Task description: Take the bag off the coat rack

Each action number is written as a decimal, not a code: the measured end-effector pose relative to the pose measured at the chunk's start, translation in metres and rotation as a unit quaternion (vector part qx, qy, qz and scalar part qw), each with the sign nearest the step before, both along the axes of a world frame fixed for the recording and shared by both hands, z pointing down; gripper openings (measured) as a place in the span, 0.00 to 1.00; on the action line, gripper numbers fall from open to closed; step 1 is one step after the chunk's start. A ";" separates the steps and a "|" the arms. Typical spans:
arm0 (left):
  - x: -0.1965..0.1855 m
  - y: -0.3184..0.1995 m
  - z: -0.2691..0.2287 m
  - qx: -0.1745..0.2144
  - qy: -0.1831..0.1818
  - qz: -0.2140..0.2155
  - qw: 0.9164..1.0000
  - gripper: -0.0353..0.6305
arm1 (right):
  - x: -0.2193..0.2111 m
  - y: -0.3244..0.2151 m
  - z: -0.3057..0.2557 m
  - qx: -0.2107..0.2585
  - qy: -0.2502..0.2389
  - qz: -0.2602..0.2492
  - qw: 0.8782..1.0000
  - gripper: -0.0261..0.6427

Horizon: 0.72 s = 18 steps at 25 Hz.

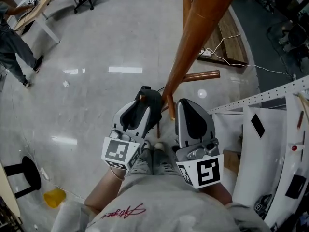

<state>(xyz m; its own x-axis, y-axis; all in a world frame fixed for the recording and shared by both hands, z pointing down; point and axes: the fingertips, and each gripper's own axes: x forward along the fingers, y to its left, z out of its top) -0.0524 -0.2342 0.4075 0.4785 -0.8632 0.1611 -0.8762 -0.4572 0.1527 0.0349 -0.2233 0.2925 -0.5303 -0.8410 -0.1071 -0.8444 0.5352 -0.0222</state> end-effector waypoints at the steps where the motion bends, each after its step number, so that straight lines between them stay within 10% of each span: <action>1: -0.001 -0.001 0.009 -0.007 0.000 -0.001 1.000 0.26 | 0.001 -0.001 0.003 -0.002 0.001 0.001 1.000 0.07; 18: 0.027 -0.003 0.103 -0.118 0.038 0.109 0.986 0.37 | 0.008 -0.009 0.033 -0.033 -0.009 0.004 0.999 0.07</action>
<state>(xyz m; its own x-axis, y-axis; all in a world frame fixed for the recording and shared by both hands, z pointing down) -0.0254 -0.2371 0.5106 0.6674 -0.6810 0.3012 -0.7425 -0.5774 0.3396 0.0431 -0.2318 0.3257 -0.5224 -0.8505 -0.0614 -0.8475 0.5258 -0.0727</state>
